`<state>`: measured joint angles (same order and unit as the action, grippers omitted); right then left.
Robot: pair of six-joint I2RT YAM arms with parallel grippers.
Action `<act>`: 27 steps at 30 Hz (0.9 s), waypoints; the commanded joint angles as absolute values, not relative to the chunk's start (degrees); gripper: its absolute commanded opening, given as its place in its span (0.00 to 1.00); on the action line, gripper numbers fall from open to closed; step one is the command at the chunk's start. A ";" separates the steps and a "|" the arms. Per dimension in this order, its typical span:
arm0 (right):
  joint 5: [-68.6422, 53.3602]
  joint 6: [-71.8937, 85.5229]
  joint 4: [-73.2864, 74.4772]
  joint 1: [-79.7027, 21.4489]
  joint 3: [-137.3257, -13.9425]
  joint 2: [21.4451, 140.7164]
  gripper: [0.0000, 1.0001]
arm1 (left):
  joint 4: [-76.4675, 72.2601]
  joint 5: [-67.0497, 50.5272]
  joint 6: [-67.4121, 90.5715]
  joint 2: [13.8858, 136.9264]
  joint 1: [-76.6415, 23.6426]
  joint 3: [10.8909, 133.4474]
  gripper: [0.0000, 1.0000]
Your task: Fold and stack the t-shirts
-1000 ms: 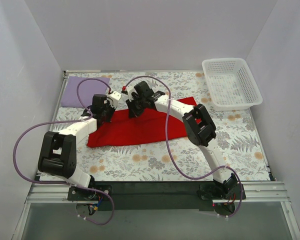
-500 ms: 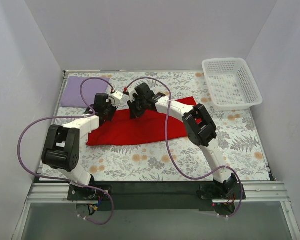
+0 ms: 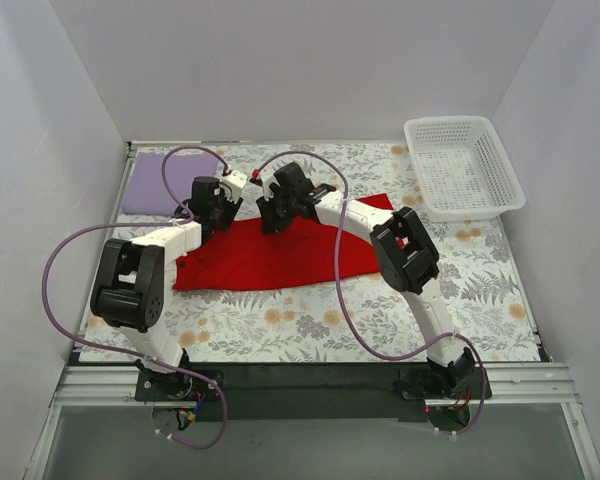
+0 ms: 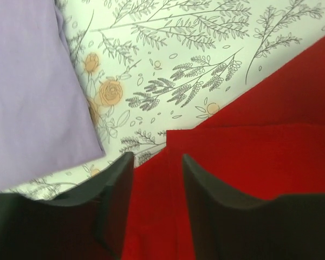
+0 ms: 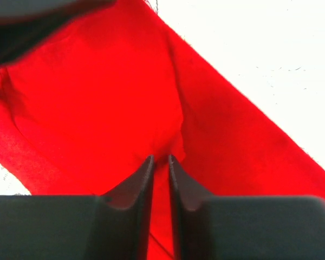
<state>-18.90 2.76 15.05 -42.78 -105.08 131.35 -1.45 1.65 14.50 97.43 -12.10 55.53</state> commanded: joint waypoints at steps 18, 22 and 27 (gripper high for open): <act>-60.38 -29.26 18.46 -28.30 -74.63 99.32 0.78 | 27.77 -5.71 60.64 58.02 5.87 46.51 0.75; -59.94 -29.18 15.82 -27.95 -70.76 95.98 0.79 | 29.79 -6.85 61.87 57.83 8.09 43.51 0.56; -60.82 -27.51 13.01 -26.02 -68.47 94.31 0.80 | 32.95 -12.03 65.03 67.14 8.96 46.84 0.47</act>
<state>-57.76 -27.11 16.34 -27.40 -69.19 97.71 28.77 -7.35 61.36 64.60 8.51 44.88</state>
